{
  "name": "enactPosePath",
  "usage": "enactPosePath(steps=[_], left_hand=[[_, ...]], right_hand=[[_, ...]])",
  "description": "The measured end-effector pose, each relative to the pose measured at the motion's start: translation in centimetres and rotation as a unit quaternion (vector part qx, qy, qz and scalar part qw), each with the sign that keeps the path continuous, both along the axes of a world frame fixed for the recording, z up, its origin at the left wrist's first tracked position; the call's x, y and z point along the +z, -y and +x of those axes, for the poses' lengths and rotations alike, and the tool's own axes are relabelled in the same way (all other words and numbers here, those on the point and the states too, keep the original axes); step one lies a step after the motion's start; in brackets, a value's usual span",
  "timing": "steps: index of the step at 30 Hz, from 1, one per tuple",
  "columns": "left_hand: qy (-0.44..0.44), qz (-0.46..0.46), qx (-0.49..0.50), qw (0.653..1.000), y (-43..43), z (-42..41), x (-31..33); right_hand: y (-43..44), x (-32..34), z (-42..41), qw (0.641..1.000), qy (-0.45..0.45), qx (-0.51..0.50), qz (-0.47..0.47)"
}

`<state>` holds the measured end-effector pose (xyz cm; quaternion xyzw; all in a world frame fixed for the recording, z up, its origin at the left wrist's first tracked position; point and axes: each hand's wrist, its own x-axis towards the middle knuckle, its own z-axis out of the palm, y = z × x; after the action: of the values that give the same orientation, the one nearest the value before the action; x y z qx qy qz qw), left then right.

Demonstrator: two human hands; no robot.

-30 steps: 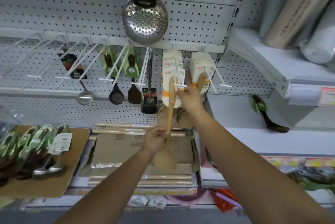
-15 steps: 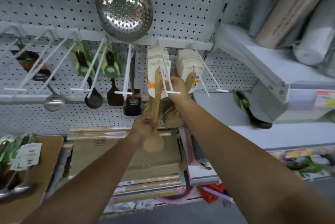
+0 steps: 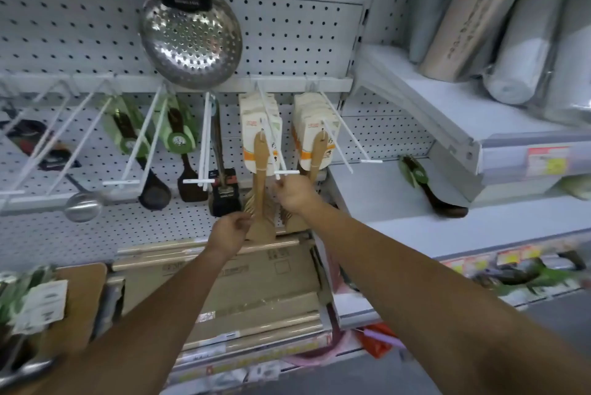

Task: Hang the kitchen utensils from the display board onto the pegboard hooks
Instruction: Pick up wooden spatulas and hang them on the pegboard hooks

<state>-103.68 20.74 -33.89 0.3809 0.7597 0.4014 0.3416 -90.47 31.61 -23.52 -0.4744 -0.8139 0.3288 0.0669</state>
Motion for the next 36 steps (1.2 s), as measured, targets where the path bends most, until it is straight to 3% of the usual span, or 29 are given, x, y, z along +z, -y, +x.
enactPosePath(steps=[3, 6, 9, 12, 21, 27, 36], left_hand=[[-0.124, -0.08, -0.016, 0.989, 4.0, -1.2, 0.5], [-0.216, -0.168, -0.015, 0.962, 8.6, -2.8, 1.7], [-0.268, -0.213, 0.024, 0.939, 14.2, -4.5, 3.8], [-0.309, -0.254, 0.067, 0.914, 20.2, -6.0, 5.9], [-0.364, -0.326, 0.193, 0.851, 37.1, -9.8, 9.2], [-0.317, -0.354, 0.272, 0.837, 49.0, -13.4, 8.1], [-0.296, -0.376, 0.29, 0.829, 64.8, -22.4, 6.8]], right_hand=[[2.0, -1.6, 0.0, 0.991, 0.105, 0.089, -0.001], [4.4, -3.0, -1.6, 0.953, 0.183, 0.219, 0.1], [7.4, -3.3, -4.7, 0.901, 0.168, 0.337, 0.217], [11.3, -2.8, -8.6, 0.859, 0.132, 0.432, 0.242], [27.7, -2.7, -18.8, 0.775, 0.071, 0.577, 0.247], [38.9, -2.8, -25.1, 0.737, 0.036, 0.627, 0.25], [54.3, -2.6, -36.3, 0.718, 0.038, 0.648, 0.251]])
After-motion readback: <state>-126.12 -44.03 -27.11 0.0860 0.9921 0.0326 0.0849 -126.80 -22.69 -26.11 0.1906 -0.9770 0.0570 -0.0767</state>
